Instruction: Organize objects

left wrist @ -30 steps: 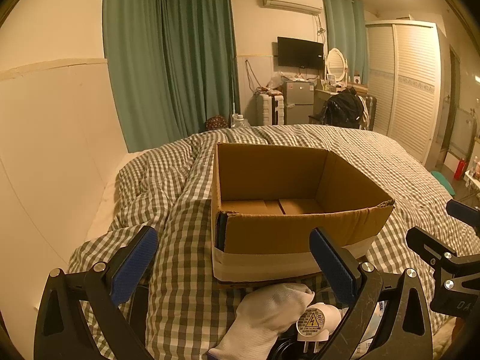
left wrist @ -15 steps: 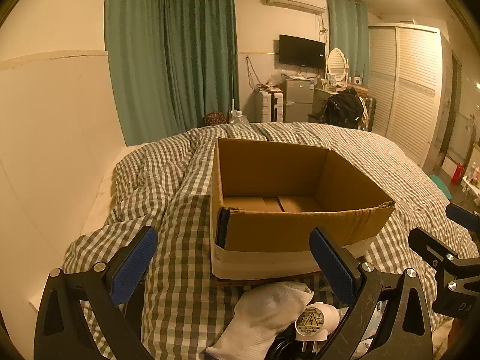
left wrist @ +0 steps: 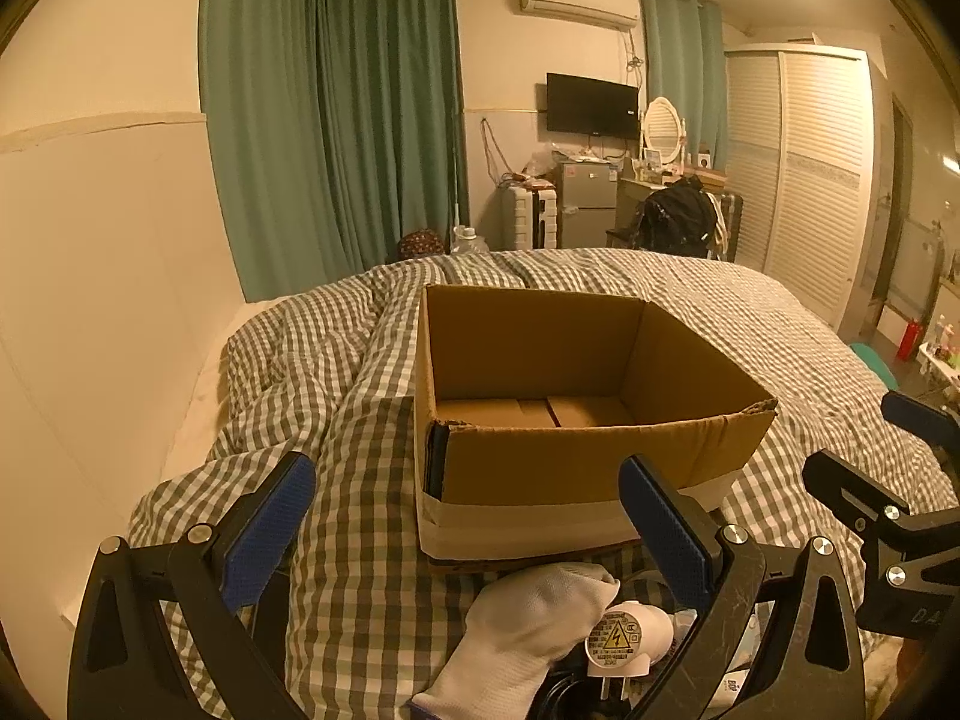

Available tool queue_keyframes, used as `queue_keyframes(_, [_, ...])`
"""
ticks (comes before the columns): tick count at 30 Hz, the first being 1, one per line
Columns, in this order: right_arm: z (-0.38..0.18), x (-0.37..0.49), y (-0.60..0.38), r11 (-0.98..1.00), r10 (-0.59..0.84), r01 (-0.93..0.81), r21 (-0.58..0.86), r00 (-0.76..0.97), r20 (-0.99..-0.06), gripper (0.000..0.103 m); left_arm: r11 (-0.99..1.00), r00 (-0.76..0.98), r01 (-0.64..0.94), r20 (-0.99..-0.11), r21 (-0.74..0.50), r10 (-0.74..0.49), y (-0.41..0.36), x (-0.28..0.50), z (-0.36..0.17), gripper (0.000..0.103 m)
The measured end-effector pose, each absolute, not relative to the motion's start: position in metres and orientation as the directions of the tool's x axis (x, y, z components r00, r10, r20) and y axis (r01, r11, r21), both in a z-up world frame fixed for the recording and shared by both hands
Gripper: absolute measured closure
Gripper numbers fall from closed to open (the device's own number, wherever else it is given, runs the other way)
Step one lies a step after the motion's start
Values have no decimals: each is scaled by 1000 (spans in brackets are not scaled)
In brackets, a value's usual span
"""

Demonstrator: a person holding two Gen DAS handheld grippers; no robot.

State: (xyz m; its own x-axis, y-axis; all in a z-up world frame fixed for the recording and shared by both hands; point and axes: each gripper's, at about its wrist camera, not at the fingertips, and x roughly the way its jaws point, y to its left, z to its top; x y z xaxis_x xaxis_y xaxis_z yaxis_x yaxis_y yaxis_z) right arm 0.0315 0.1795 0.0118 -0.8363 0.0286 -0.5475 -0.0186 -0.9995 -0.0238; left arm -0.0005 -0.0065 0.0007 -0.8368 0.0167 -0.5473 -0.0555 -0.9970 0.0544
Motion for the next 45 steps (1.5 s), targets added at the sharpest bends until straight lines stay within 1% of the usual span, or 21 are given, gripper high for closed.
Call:
queue_keyframes(10, [21,32,182,-1000,13,3,-29,-840,-543,0,-993,-839,-85,-543,82,27,-3,2,4,0])
queue_keyframes(25, [10,33,174,-998,8,31,-57,-816,-578,0,-980,-753,-152,-657,131,29,-3,-5,-29,0])
queue_keyframes(30, [-11,31,179,-997,17,34,-69,-775,-632,0,-977,-736,-155,-677,149,13,-2,-3,-42,0])
queue_keyframes(34, [-31,30,182,-997,10,48,-67,-736,-677,0,-971,-692,-187,-721,148,23,1,-4,-60,0])
queue_keyframes(37, [-47,30,179,-996,-12,73,-54,-701,-713,0,-966,-659,-216,-751,145,35,5,-3,-74,0])
queue_keyframes(41, [-67,27,167,-991,-47,124,-47,-655,-754,1,-952,-642,-243,-767,186,14,14,0,-91,1])
queue_keyframes(45, [-85,24,160,-988,-78,152,-21,-614,-785,2,-938,-648,-262,-761,227,-3,23,3,-100,9])
